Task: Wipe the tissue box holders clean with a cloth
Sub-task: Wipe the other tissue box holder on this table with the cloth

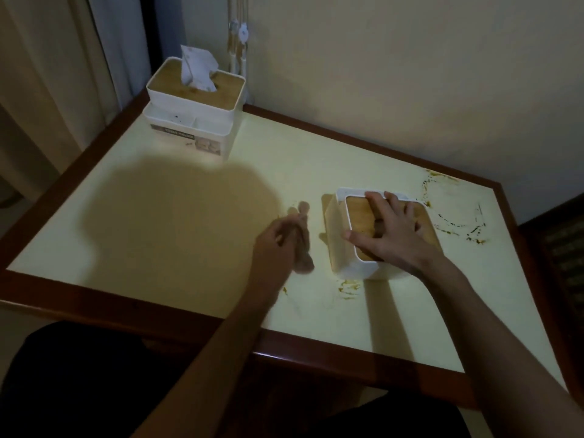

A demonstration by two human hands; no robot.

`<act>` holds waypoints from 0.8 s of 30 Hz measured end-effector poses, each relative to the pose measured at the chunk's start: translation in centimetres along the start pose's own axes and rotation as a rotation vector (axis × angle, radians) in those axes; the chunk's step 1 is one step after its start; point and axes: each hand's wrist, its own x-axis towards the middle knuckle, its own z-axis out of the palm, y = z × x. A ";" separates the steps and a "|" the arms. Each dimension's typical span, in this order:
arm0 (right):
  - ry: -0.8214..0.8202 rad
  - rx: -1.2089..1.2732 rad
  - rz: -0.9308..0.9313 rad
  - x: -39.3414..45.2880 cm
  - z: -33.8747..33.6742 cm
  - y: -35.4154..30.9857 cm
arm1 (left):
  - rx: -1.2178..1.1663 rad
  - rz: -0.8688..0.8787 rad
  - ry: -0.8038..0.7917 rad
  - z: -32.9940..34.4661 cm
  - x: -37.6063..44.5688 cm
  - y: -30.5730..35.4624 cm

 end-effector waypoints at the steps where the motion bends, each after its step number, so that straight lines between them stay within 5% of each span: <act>1: 0.010 0.029 -0.012 -0.1 -0.1 -0.3 | -0.048 -0.036 0.022 -0.5 0.7 0.5; 6: -0.099 0.082 -0.184 -0.8 -0.4 -1.9 | -0.172 -0.146 -0.025 -2.6 2.1 2.4; 13: -0.245 0.028 -0.222 -3.5 -2.1 -1.6 | -0.047 -0.131 -0.046 -3.5 -0.7 1.5; 20: -0.041 0.238 -0.097 -5.5 -2.9 0.6 | 0.013 -0.132 -0.171 -3.0 -2.9 2.2; 24: 0.089 0.149 -0.072 -4.8 -1.3 1.0 | 0.048 -0.121 -0.189 -2.6 -3.0 2.0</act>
